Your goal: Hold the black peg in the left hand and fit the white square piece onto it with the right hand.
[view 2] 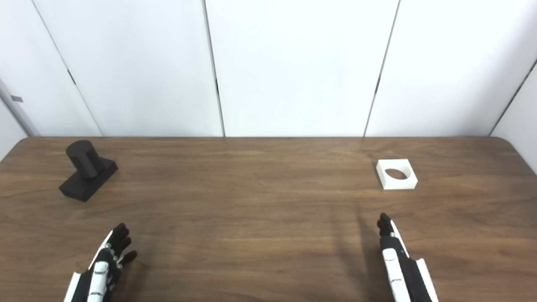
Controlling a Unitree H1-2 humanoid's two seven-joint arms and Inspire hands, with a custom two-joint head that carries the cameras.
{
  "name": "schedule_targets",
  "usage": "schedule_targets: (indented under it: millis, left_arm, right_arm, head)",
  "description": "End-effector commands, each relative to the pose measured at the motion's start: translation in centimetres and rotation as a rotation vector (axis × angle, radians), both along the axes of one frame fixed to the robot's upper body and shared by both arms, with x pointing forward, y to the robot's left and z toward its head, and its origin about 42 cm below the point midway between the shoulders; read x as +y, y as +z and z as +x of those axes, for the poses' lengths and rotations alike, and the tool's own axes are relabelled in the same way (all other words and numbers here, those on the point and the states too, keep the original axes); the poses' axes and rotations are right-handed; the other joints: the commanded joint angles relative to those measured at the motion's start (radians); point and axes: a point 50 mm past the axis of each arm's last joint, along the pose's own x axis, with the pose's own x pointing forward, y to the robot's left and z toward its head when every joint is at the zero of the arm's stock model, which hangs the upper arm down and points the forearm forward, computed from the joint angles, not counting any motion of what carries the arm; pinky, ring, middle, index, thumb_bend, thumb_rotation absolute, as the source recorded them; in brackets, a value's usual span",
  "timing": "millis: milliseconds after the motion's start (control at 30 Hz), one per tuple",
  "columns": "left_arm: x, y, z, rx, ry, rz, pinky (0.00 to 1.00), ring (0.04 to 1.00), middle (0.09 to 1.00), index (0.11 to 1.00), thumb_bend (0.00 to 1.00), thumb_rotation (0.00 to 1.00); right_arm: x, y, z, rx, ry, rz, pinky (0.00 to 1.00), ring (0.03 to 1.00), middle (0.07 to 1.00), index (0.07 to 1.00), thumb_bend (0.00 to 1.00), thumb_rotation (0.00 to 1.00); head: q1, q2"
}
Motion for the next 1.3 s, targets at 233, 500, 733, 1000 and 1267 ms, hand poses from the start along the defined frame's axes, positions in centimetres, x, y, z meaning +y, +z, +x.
schedule_targets:
  millis: [233,500,733,1000,1267]
  left_arm:
    - [-1.1,0.0,-0.3,-0.026,0.035,-0.033,0.91,0.935,0.947,0.945,0.46,1.0]
    - [-1.1,0.0,-0.3,-0.031,0.033,-0.021,0.88,0.924,0.94,0.942,0.47,1.0]
    - [-1.4,0.0,-0.2,-0.028,0.041,-0.043,0.88,0.919,0.934,0.937,0.47,0.99]
    - [-2.4,-0.1,-0.1,-0.012,0.061,-0.034,0.83,0.884,0.897,0.901,0.51,0.91]
    - [-4.0,-0.7,0.0,-0.02,0.031,-0.045,0.8,0.879,0.898,0.901,0.5,0.86]
  right_arm:
    - [1.2,0.4,-0.2,-0.047,-0.015,0.044,1.0,0.988,0.964,0.965,0.4,1.0]
    - [1.2,0.7,-0.2,-0.044,-0.011,0.032,1.0,0.993,0.972,0.948,0.38,1.0]
    - [1.0,0.6,-0.1,-0.052,-0.01,0.032,1.0,0.983,0.964,0.94,0.37,1.0]
    - [0.0,0.5,0.0,-0.051,-0.004,0.02,1.0,0.998,0.978,0.965,0.38,1.0]
    - [-1.2,0.3,0.2,-0.052,0.0,0.05,1.0,1.0,0.991,0.987,0.4,1.0]
  head:
    - [-0.001,0.001]
    - [0.003,0.004]
    - [0.031,0.002]
    - [0.169,-0.017]
    - [0.318,-0.068]
